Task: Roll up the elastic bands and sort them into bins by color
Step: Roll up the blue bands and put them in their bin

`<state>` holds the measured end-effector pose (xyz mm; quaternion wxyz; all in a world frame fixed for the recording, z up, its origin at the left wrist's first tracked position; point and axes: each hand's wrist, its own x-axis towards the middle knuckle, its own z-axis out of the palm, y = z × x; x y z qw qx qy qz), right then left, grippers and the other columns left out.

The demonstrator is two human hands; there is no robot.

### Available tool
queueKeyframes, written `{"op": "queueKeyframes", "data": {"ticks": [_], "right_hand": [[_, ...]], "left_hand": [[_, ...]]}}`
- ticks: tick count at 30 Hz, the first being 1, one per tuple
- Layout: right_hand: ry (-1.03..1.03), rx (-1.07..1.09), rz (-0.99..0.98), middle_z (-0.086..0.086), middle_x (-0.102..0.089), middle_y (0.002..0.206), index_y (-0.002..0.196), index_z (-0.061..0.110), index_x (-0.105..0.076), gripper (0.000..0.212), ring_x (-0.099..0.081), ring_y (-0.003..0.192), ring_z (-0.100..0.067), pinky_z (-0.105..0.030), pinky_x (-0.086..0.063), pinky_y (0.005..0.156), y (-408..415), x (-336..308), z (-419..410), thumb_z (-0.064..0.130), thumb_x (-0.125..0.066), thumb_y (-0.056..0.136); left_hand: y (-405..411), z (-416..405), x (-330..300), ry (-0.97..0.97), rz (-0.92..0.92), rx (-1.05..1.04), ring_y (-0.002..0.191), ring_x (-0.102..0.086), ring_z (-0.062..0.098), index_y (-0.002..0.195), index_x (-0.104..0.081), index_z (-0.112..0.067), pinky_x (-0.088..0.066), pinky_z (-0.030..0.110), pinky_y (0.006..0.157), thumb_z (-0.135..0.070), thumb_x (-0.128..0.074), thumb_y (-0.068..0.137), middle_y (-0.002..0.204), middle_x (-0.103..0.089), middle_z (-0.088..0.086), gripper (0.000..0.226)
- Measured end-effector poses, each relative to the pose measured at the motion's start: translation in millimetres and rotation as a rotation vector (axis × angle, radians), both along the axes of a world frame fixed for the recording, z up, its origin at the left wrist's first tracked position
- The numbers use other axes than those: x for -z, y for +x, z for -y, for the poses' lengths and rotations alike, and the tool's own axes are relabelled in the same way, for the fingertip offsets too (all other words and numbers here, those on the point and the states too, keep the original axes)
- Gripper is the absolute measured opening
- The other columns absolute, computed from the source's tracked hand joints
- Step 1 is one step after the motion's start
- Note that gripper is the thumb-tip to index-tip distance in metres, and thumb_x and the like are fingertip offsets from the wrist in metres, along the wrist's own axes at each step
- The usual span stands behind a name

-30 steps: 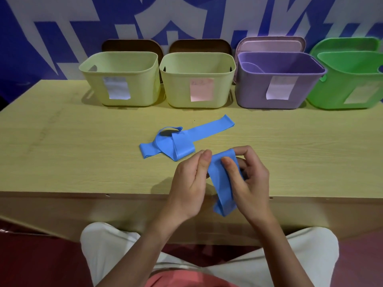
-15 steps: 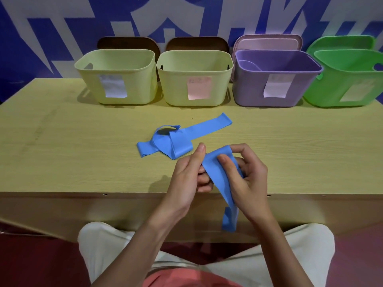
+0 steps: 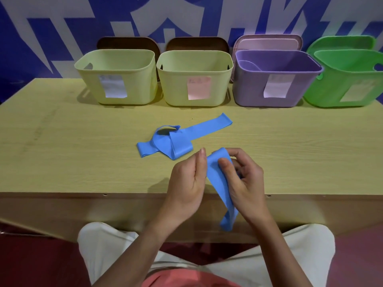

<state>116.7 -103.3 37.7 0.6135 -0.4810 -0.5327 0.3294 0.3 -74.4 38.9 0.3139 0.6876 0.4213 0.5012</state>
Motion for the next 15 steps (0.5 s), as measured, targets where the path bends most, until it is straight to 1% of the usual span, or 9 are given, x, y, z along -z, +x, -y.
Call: {"op": "queueKeyframes", "data": {"ticks": [1, 2, 4, 6, 7, 9, 10, 12, 15], "right_hand": [[0.002, -0.007, -0.001, 0.009, -0.057, 0.054, 0.097, 0.019, -0.062, 0.006, -0.043, 0.045, 0.0, -0.011, -0.032, 0.046, 0, 1, 0, 0.019, -0.061, 0.091], [0.01, -0.007, 0.009, 0.007, -0.056, 0.054, 0.105, 0.02, -0.062, 0.014, -0.042, 0.046, -0.001, -0.012, -0.032, 0.047, -1, 1, 0, 0.016, -0.061, 0.092], [0.024, 0.0, 0.033, 0.009, -0.051, 0.051, 0.117, 0.021, -0.06, 0.026, -0.038, 0.045, -0.001, -0.011, -0.031, 0.048, -2, 3, 1, 0.012, -0.059, 0.093], [0.022, 0.001, 0.016, 0.003, -0.056, 0.057, 0.11, 0.026, -0.063, 0.021, -0.042, 0.047, -0.003, -0.014, -0.033, 0.048, -3, 3, 0, 0.016, -0.058, 0.092], [0.023, 0.004, 0.005, 0.004, -0.059, 0.059, 0.103, 0.026, -0.063, 0.016, -0.045, 0.048, -0.003, -0.014, -0.035, 0.048, -3, 3, 0, 0.017, -0.057, 0.091], [0.034, 0.018, 0.008, 0.013, -0.059, 0.061, 0.092, 0.023, -0.062, 0.011, -0.047, 0.05, 0.001, -0.01, -0.035, 0.05, -3, 2, -1, 0.013, -0.058, 0.091], [0.036, 0.023, 0.014, 0.015, -0.06, 0.063, 0.089, 0.022, -0.061, 0.011, -0.049, 0.051, 0.002, -0.009, -0.036, 0.052, -2, 1, -1, 0.011, -0.059, 0.091], [0.033, 0.029, 0.013, 0.014, -0.062, 0.066, 0.085, 0.02, -0.061, 0.007, -0.052, 0.054, 0.001, -0.009, -0.038, 0.054, -1, 2, -2, 0.014, -0.06, 0.089], [0.027, 0.037, 0.004, 0.013, -0.062, 0.065, 0.082, 0.02, -0.06, 0.006, -0.052, 0.055, 0.0, -0.011, -0.038, 0.055, 0, 4, -1, 0.018, -0.06, 0.087]], "left_hand": [[1, 0, -1, -0.028, 0.031, -0.003, 0.047, -0.036, 0.024, 0.059, -0.031, -0.018, -0.033, 0.039, 0.048, -0.041, -0.03, 0.097, 0.054, -0.037, 0.01, 0.045], [2, 0, -2, -0.067, 0.074, 0.008, 0.046, -0.035, 0.02, 0.058, -0.032, -0.019, -0.033, 0.034, 0.046, -0.041, -0.031, 0.098, 0.05, -0.036, 0.005, 0.046], [4, 2, -5, -0.202, 0.186, 0.046, 0.046, -0.035, 0.016, 0.06, -0.038, -0.01, -0.033, 0.028, 0.045, -0.042, -0.033, 0.101, 0.05, -0.036, 0.0, 0.053], [7, 4, -9, -0.373, 0.31, 0.061, 0.044, -0.033, 0.014, 0.071, -0.045, 0.006, -0.029, 0.022, 0.041, -0.041, -0.033, 0.098, 0.052, -0.035, 0.01, 0.055], [8, 5, -11, -0.434, 0.35, 0.056, 0.042, -0.031, 0.011, 0.076, -0.049, 0.007, -0.027, 0.019, 0.039, -0.037, -0.032, 0.099, 0.05, -0.033, 0.009, 0.052], [10, 5, -13, -0.496, 0.385, 0.048, 0.037, -0.027, 0.005, 0.086, -0.052, -0.002, -0.024, 0.016, 0.037, -0.03, -0.032, 0.102, 0.043, -0.031, -0.003, 0.038], [10, 4, -14, -0.511, 0.383, 0.052, 0.036, -0.026, 0.003, 0.089, -0.05, -0.005, -0.023, 0.015, 0.036, -0.028, -0.033, 0.102, 0.041, -0.03, -0.008, 0.032], [8, 1, -13, -0.509, 0.336, 0.074, 0.038, -0.026, 0.004, 0.088, -0.049, -0.008, -0.023, 0.016, 0.038, -0.029, -0.034, 0.102, 0.043, -0.029, -0.01, 0.03], [1, -2, -6, -0.333, 0.189, 0.087, 0.046, -0.03, 0.007, 0.069, -0.042, -0.011, -0.027, 0.019, 0.046, -0.041, -0.037, 0.101, 0.049, -0.031, -0.012, 0.044]]}}
